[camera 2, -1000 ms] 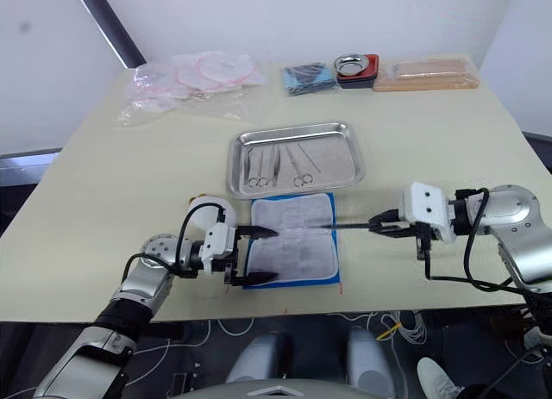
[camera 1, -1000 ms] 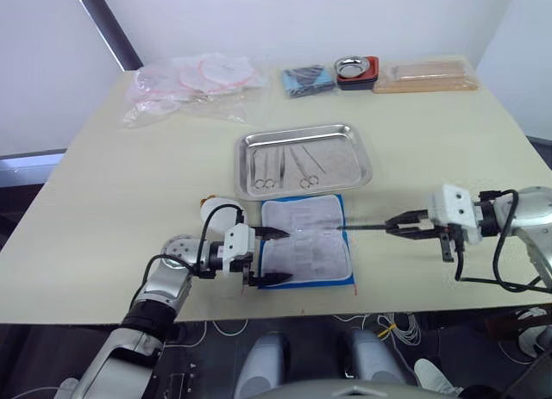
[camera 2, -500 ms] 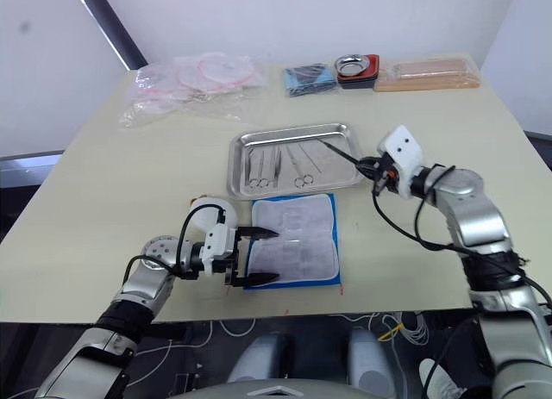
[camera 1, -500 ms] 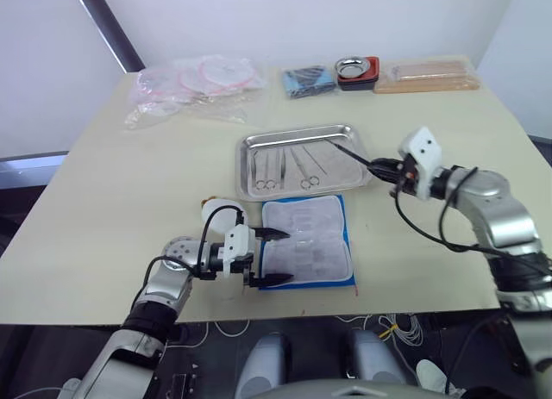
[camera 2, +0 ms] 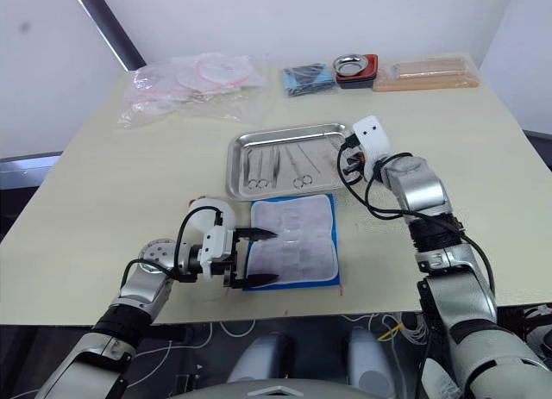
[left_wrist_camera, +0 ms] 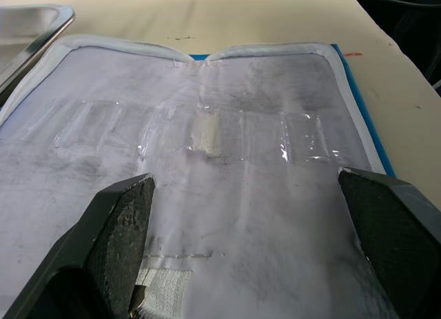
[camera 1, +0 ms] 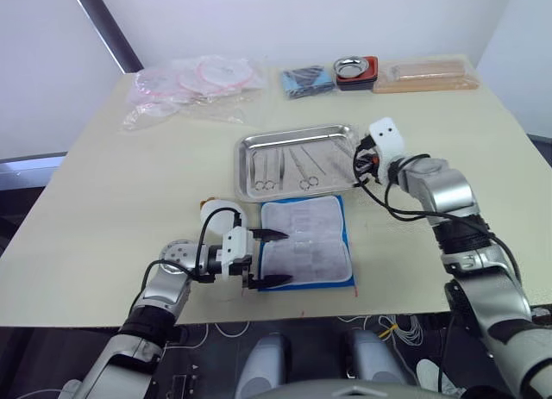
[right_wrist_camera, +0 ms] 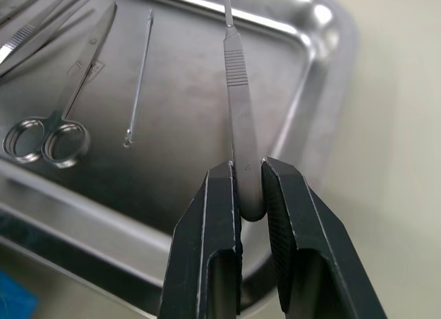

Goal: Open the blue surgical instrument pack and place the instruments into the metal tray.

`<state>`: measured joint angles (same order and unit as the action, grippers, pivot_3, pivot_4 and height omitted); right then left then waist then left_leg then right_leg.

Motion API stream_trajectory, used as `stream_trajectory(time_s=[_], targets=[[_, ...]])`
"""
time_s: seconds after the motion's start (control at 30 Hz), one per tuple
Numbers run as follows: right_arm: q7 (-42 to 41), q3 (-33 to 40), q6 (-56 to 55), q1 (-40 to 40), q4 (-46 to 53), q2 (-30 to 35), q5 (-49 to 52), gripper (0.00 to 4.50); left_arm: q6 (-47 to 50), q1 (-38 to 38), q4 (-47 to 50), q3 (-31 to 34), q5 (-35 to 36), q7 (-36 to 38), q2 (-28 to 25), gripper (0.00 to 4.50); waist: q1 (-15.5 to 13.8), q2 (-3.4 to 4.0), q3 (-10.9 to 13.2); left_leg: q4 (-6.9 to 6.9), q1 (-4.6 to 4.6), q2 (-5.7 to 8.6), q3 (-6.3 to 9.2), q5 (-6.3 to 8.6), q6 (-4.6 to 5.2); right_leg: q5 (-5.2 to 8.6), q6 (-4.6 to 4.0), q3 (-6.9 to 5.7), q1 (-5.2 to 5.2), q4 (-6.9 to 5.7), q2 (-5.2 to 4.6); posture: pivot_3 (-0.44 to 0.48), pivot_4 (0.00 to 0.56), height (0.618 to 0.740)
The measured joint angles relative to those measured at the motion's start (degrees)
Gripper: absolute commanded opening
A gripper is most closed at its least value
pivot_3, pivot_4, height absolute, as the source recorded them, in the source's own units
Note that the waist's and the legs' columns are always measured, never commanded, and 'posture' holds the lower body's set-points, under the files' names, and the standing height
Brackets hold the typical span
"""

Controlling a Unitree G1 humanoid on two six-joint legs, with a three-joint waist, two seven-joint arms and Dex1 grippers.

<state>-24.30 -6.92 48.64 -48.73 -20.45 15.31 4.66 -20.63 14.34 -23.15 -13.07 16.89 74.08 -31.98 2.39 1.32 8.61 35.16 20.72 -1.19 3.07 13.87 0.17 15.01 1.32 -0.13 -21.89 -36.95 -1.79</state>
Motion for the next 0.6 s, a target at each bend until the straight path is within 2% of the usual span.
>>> stream_trajectory(time_s=[0.2, 0.37, 0.43, 0.47, 0.57, 0.6], targets=[[4.8, 1.2, 2.4, -3.5, -5.4, -5.2, 0.1, 0.01, 0.0, 0.0, 0.1, 0.0, 0.0, -0.1, 0.0, 4.50, 0.0, 0.01, 0.0, 0.00, 0.01, 0.00, 0.00, 0.00, 0.01, -0.01, -0.02, 0.03, -0.02, -0.05, 0.02, 0.000, 0.150, 0.740], [6.7, 2.3, 2.5, -4.5, -7.7, -6.5, 0.0, 0.01, 0.0, -0.1, 0.1, 0.0, 0.0, -0.2, 0.0, 4.50, 0.0, 0.01, 0.0, 0.00, 0.01, -0.01, 0.01, 0.00, 0.01, -0.01, -0.02, 0.02, -0.02, -0.06, 0.03, 0.000, 0.150, 0.740], [5.9, 1.1, 2.5, -4.5, -7.9, -6.2, -0.3, 1.05, 0.0, -0.2, 0.1, 0.1, 0.0, -0.2, -0.1, 4.50, 0.1, 0.02, 0.0, 0.00, 0.02, 0.00, 0.00, -0.01, 0.01, -0.01, -0.02, 0.04, -0.04, -0.07, 0.04, 0.000, 0.150, 0.740], [5.7, 0.9, 2.5, -4.5, -7.9, -6.2, -0.4, 1.17, 0.0, -0.2, 0.1, 0.1, 0.0, -0.2, -0.1, 4.50, 0.1, 0.02, 0.0, 0.00, 0.02, 0.00, 0.00, -0.01, 0.01, -0.01, -0.02, 0.04, -0.05, -0.07, 0.04, 0.000, 0.150, 0.740], [4.6, 0.2, 2.3, -4.5, -7.8, -5.9, -0.6, 2.83, 0.0, -0.3, 0.2, 0.1, 0.0, -0.4, -0.1, 4.50, 0.1, 0.02, 0.0, 0.00, 0.02, -0.01, 0.00, -0.01, 0.01, -0.01, -0.02, 0.04, -0.06, -0.08, 0.05, 0.000, 0.150, 0.740], [4.6, 0.2, 2.3, -4.5, -7.8, -5.9, -0.6, 3.03, 0.0, -0.3, 0.2, 0.1, 0.0, -0.4, -0.1, 4.50, 0.1, 0.02, 0.0, 0.00, 0.02, 0.00, 0.00, -0.01, 0.01, -0.01, -0.02, 0.04, -0.06, -0.08, 0.05, 0.000, 0.150, 0.740]])
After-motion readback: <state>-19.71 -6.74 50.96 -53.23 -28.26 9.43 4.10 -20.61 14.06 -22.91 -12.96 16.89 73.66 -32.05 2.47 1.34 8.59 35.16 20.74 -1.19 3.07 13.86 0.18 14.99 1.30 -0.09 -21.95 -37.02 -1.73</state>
